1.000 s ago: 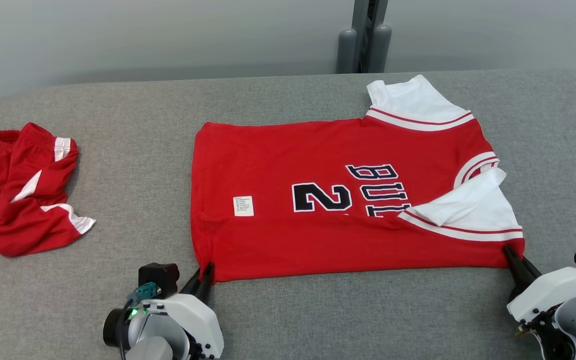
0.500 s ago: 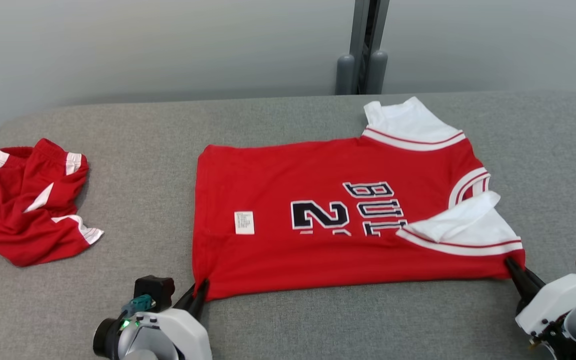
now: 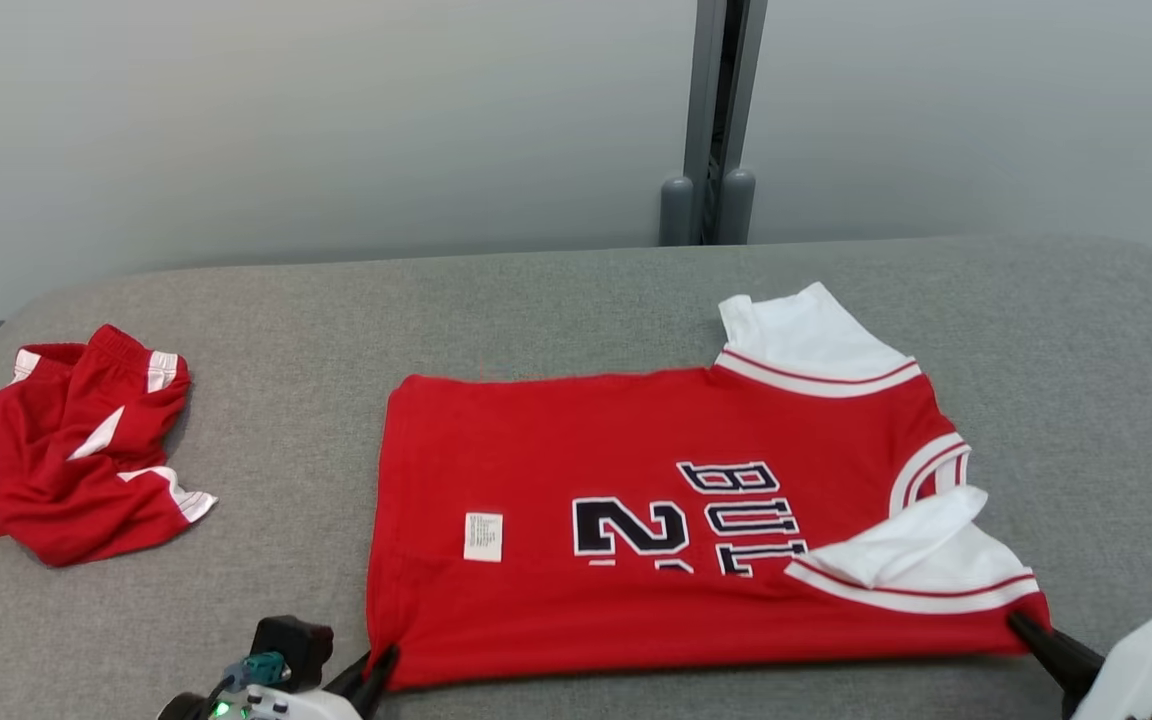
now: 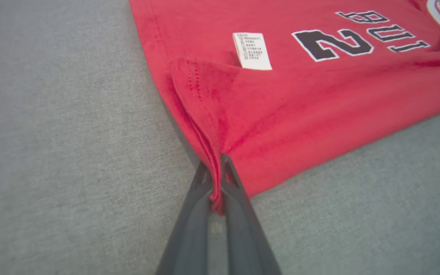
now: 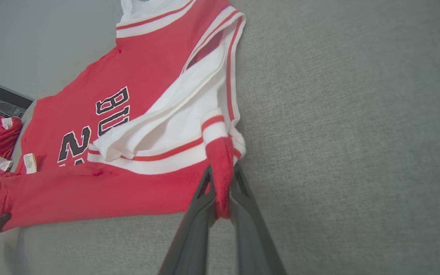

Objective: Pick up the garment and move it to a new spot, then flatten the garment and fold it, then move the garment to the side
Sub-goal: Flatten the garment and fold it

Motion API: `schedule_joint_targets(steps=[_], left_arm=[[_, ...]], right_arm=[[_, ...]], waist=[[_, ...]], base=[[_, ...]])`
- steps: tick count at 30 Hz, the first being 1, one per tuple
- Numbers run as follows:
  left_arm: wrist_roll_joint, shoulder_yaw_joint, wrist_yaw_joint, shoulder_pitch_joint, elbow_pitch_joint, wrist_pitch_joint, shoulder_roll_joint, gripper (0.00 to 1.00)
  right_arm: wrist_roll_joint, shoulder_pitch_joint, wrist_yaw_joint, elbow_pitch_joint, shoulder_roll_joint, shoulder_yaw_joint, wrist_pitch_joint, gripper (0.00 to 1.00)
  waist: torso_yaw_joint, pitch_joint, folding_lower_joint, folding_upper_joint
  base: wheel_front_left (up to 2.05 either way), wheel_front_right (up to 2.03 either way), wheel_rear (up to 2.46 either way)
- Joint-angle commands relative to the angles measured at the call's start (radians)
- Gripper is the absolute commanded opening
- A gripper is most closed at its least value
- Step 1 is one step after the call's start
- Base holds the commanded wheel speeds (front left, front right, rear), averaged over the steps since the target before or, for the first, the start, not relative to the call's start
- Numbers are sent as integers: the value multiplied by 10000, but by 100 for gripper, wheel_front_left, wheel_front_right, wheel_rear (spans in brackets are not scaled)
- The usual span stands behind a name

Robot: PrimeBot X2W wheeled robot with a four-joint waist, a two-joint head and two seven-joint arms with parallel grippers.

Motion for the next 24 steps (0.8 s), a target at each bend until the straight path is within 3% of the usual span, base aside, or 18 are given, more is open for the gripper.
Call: schedule_joint_targets(steps=[1, 9, 24], left_arm=[[48, 7, 126, 171, -181, 79, 240, 0], [-54, -56, 623, 980, -1798, 760, 966, 0], [-384, -98, 1107, 2066, -4424, 2082, 2341, 0]], right_arm=[[131, 252, -2, -136, -209, -103, 126, 0], [738, 1515, -2, -1227, -808, -568, 856, 0], [312, 3085, -2, -2420, -883, -1523, 1436, 1]], waist=[[-23, -62, 0, 0], [1, -105, 0, 0], [-44, 4, 0, 0]], base=[[0, 0, 0], [0, 0, 0], [0, 0, 0]])
